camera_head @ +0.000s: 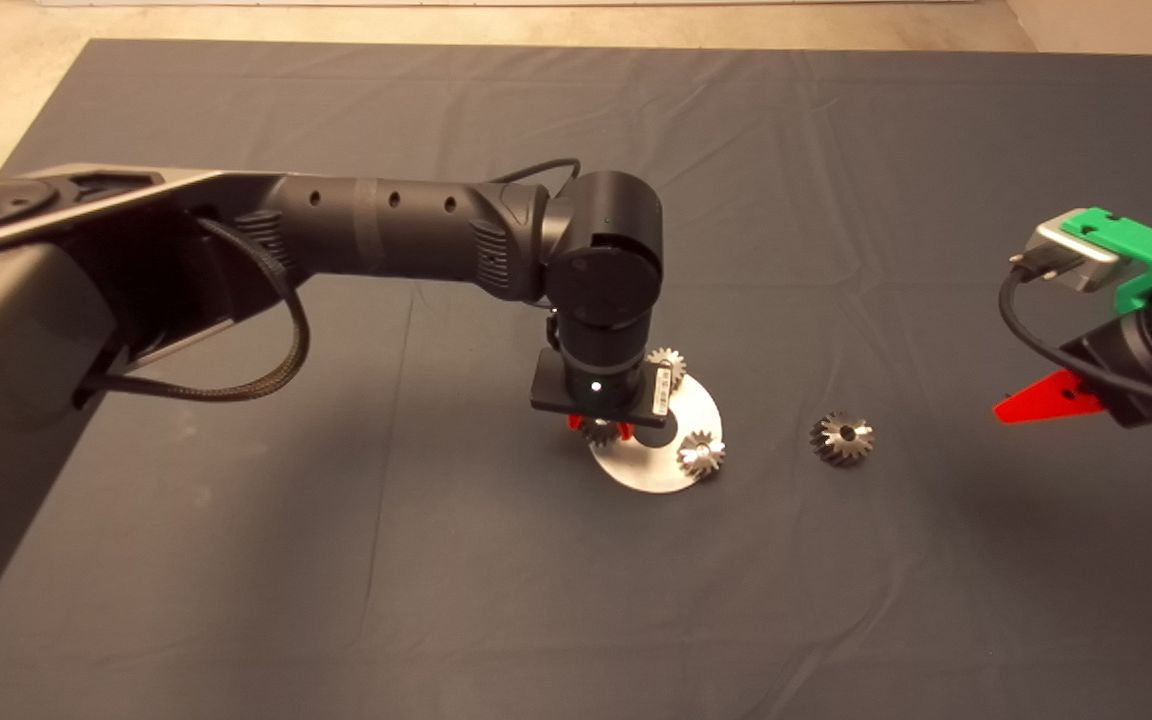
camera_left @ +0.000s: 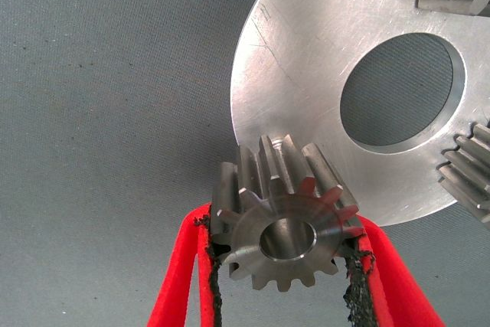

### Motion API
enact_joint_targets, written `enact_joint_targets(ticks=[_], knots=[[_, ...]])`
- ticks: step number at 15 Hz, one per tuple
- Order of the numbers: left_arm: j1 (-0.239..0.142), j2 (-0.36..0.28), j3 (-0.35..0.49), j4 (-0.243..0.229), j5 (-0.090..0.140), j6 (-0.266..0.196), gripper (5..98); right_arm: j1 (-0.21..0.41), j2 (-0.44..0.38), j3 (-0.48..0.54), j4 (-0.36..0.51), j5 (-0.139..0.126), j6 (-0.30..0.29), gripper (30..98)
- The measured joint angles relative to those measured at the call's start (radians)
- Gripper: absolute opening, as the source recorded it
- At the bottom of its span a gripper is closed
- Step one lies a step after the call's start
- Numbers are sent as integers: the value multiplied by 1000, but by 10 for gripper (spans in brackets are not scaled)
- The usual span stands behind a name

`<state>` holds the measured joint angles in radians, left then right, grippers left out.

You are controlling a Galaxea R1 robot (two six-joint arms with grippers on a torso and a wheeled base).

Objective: Remove an incorrectly installed larger gear and replace it with the correct smaller gear

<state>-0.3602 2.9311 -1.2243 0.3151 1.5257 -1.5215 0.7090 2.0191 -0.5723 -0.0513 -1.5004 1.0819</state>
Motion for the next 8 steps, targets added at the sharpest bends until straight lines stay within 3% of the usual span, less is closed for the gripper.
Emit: enact_joint_targets(ticks=[8], knots=[[0,-1,36,7,0,-12,278,0,0,0,0,0,0,628]])
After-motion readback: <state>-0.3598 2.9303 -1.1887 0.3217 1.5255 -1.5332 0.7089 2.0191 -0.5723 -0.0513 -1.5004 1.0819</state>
